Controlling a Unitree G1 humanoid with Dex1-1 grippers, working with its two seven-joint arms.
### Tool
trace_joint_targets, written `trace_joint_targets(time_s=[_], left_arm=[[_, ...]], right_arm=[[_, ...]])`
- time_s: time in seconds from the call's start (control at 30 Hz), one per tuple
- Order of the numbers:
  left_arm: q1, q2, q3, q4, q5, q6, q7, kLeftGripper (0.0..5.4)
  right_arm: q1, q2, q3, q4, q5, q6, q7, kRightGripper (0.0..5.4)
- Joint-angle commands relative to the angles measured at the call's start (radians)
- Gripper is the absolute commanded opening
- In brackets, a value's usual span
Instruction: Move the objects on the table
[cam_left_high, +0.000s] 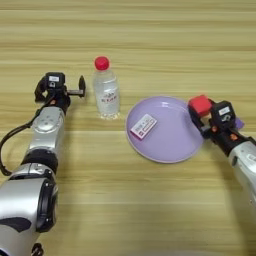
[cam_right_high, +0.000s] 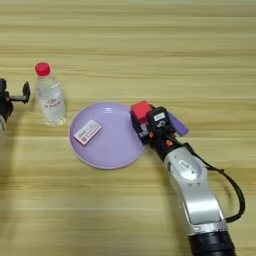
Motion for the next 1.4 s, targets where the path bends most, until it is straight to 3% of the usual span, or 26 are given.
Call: trace_joint_targets(time_s=[0.03, 0.47, 0.93, 0.97, 1.4], left_arm=[[0.002, -0.002, 0.000, 0.000, 0.001, 0.011, 0.005, 5.40], [0.001, -0.004, 0.000, -0.001, 0.002, 0.011, 0.007, 5.40], [-0.001, -0.006, -0.001, 0.001, 0.003, 0.012, 0.010, 5.40], [-0.001, -0.006, -0.001, 0.000, 0.003, 0.012, 0.010, 5.40], [-0.001, -0.005, 0.000, 0.000, 0.002, 0.010, 0.012, 5.40]], right_arm=[[0.003, 0.006, 0.033, -0.013, 0.007, 0.029, 0.021, 2.34], [0.006, 0.012, 0.104, 0.032, -0.007, 0.036, 0.061, 2.34], [-0.002, 0.013, 0.112, 0.074, -0.013, 0.045, 0.067, 2.33], [-0.002, 0.014, 0.112, 0.075, -0.012, 0.045, 0.069, 2.69], [-0.010, 0.032, 0.083, 0.038, 0.021, 0.005, 0.071, 3.93]])
